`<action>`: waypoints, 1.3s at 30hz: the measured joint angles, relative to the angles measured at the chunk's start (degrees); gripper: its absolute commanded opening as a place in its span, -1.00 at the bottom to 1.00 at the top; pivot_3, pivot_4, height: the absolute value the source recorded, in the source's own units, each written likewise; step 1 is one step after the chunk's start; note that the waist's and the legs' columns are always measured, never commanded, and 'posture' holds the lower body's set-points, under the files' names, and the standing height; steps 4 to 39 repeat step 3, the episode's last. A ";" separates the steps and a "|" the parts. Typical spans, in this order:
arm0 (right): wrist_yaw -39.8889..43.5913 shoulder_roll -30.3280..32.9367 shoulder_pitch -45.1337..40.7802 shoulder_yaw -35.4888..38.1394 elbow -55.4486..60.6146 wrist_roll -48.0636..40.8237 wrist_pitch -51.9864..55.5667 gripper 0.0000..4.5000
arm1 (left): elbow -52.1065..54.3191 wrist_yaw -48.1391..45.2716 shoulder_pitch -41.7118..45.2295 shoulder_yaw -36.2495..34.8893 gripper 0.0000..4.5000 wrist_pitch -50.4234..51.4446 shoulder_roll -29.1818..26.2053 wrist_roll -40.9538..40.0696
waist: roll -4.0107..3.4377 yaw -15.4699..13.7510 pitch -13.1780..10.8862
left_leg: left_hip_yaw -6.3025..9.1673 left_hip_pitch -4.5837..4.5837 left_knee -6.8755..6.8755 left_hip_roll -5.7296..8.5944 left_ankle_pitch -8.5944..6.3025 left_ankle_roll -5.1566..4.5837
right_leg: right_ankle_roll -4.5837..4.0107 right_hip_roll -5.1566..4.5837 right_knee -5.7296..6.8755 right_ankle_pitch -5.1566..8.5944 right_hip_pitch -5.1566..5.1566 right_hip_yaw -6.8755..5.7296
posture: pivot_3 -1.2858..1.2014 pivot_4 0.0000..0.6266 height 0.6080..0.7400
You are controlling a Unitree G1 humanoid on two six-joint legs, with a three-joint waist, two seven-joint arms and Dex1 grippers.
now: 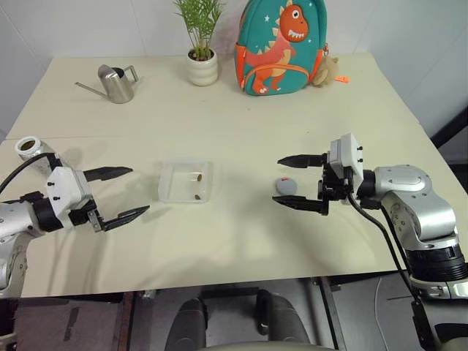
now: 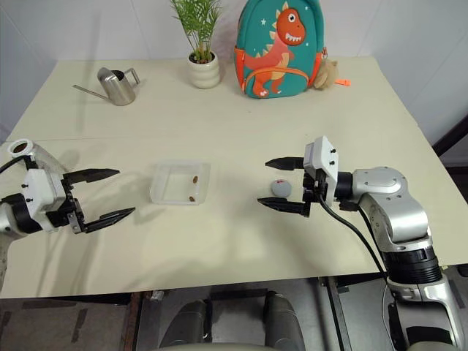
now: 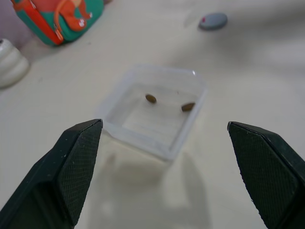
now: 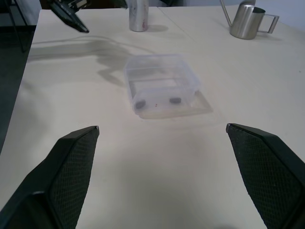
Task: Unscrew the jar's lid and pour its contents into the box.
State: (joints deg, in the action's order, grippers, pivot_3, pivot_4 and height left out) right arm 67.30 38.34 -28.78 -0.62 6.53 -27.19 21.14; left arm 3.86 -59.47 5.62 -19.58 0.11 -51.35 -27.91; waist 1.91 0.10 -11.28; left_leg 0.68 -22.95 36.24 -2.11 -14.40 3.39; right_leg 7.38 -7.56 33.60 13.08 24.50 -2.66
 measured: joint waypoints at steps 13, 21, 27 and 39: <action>-1.15 -0.02 0.16 0.27 0.01 -0.04 0.08 1.00 | -0.24 0.09 1.99 0.03 0.99 1.21 0.80 0.00 | 0.00 0.03 0.00 | 0.00 -0.01 -0.01 0.00 0.00 0.00 | 0.01 0.00 0.12 -0.01 0.00 0.00 | 0.03 -0.52 1.00; -1.15 -0.02 0.16 0.27 0.01 -0.04 0.08 1.00 | -0.24 0.09 1.99 0.03 0.99 1.21 0.80 0.00 | 0.00 0.03 0.00 | 0.00 -0.01 -0.01 0.00 0.00 0.00 | 0.01 0.00 0.12 -0.01 0.00 0.00 | 0.03 -0.52 1.00; -1.15 -0.02 0.16 0.27 0.01 -0.04 0.08 1.00 | -0.24 0.09 1.99 0.03 0.99 1.21 0.80 0.00 | 0.00 0.03 0.00 | 0.00 -0.01 -0.01 0.00 0.00 0.00 | 0.01 0.00 0.12 -0.01 0.00 0.00 | 0.03 -0.52 1.00; -1.15 -0.02 0.16 0.27 0.01 -0.04 0.08 1.00 | -0.24 0.09 1.99 0.03 0.99 1.21 0.80 0.00 | 0.00 0.03 0.00 | 0.00 -0.01 -0.01 0.00 0.00 0.00 | 0.01 0.00 0.12 -0.01 0.00 0.00 | 0.03 -0.52 1.00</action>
